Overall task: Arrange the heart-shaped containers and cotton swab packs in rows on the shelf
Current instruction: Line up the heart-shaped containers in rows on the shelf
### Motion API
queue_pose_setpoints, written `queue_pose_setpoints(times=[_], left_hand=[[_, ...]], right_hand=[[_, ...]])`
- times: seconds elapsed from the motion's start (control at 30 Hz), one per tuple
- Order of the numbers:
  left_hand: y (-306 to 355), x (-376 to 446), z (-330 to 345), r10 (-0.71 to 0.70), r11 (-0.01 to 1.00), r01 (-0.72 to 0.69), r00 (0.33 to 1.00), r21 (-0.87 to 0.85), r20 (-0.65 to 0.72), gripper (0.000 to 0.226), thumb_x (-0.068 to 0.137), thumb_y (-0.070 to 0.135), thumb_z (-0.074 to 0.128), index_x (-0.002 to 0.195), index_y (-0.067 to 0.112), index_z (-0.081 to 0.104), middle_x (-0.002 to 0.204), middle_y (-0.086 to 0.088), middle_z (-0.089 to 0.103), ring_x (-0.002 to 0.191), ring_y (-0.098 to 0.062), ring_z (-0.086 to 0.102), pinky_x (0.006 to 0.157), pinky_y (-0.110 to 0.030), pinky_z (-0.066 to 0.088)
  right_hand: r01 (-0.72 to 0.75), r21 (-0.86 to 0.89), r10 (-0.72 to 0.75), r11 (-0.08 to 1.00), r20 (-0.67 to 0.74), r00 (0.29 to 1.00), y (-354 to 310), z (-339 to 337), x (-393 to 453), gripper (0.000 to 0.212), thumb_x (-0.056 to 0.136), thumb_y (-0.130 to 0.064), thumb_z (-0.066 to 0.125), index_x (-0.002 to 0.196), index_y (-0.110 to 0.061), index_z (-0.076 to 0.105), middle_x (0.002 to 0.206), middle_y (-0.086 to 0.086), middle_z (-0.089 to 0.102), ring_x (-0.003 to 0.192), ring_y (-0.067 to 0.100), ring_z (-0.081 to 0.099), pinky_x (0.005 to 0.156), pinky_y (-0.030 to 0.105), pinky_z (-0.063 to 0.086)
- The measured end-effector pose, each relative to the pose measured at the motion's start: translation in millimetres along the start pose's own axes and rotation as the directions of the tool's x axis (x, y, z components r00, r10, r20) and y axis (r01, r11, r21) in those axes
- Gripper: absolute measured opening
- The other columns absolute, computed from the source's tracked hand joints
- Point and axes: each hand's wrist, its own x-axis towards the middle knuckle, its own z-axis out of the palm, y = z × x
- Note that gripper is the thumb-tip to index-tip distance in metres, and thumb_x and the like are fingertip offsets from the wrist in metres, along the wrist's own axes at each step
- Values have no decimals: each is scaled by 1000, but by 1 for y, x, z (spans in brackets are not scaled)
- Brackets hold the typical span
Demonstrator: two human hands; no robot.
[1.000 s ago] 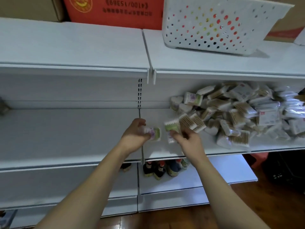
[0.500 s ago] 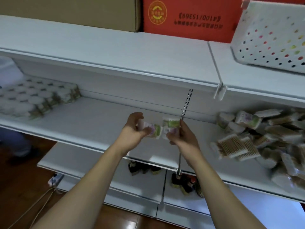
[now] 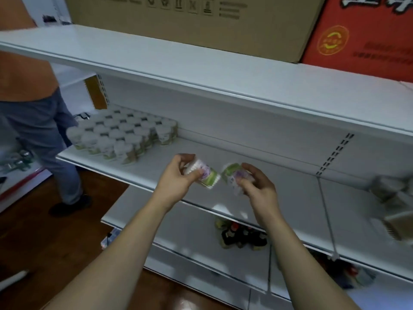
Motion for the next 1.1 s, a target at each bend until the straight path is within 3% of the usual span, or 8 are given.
queue_pose_setpoints(times=[0.17, 0.4, 0.53, 0.7, 0.77, 0.83, 1.0, 1.1], left_hand=[[-13, 18, -70, -65, 988, 69, 997, -142, 31, 24, 92, 6, 68, 111, 19, 61, 118, -10, 67, 98, -22, 69, 76, -29, 59], [-18, 60, -122, -51, 992, 54, 998, -118, 23, 33, 92, 6, 69, 121, 19, 61, 120, -7, 64, 105, -22, 66, 82, -30, 60], [-19, 91, -137, -54, 998, 54, 999, -31, 7, 36, 89, 9, 73, 123, 17, 62, 124, -13, 64, 109, -25, 66, 93, -45, 57], [-13, 117, -161, 36, 996, -34, 999, 85, -22, 35, 88, 12, 75, 121, 20, 66, 123, 0, 65, 110, -13, 63, 88, -28, 54], [-10, 124, -173, 45, 997, -44, 999, 58, -21, 33, 89, 9, 73, 120, 19, 66, 113, 12, 64, 94, 10, 63, 77, -11, 51], [-11, 133, -185, 63, 997, -62, 998, 45, -14, 32, 88, 6, 72, 116, 21, 67, 110, 14, 65, 93, 10, 63, 72, -5, 48], [-20, 159, -214, 80, 991, -82, 997, 107, 25, 29, 91, 11, 71, 114, 28, 65, 123, 0, 65, 106, -16, 61, 73, -6, 48], [-26, 172, -227, 99, 985, -108, 993, 135, 69, 30, 91, 13, 71, 116, 28, 66, 125, 0, 65, 109, -20, 62, 87, -30, 55]], right_hand=[[-183, 225, 182, 957, 25, 983, 1, 75, -5, 32, 94, -11, 65, 125, -16, 56, 112, 14, 66, 91, 34, 72, 73, 49, 61], [-353, 201, 362, 914, -8, 932, -13, 137, 29, 29, 92, -40, 67, 101, -13, 67, 93, 10, 72, 79, 27, 70, 64, 37, 59], [-365, 184, 347, 913, 125, 930, -14, 156, 61, 20, 91, -23, 69, 110, -18, 68, 109, 13, 68, 94, 28, 67, 71, 38, 58], [-142, -178, 167, 974, 138, 976, -5, 179, 92, 55, 87, -25, 74, 138, -28, 54, 115, 11, 63, 96, 22, 68, 83, 40, 59], [8, -463, 44, 886, 101, 994, 0, 194, 101, 72, 83, -38, 77, 144, -23, 43, 92, 3, 63, 88, 20, 66, 81, 33, 52], [125, -599, -65, 791, 122, 990, 5, 215, 104, 68, 81, -38, 80, 134, -16, 44, 88, -7, 61, 88, 19, 62, 73, 25, 39], [373, -721, -237, 584, 289, 928, 35, 262, 110, 48, 88, -35, 72, 126, -10, 56, 120, 12, 62, 105, 33, 59, 78, 30, 43], [392, -776, -286, 494, 281, 916, 51, 279, 114, 44, 88, -34, 72, 122, -8, 63, 135, 19, 53, 114, 40, 58, 89, 40, 51]])
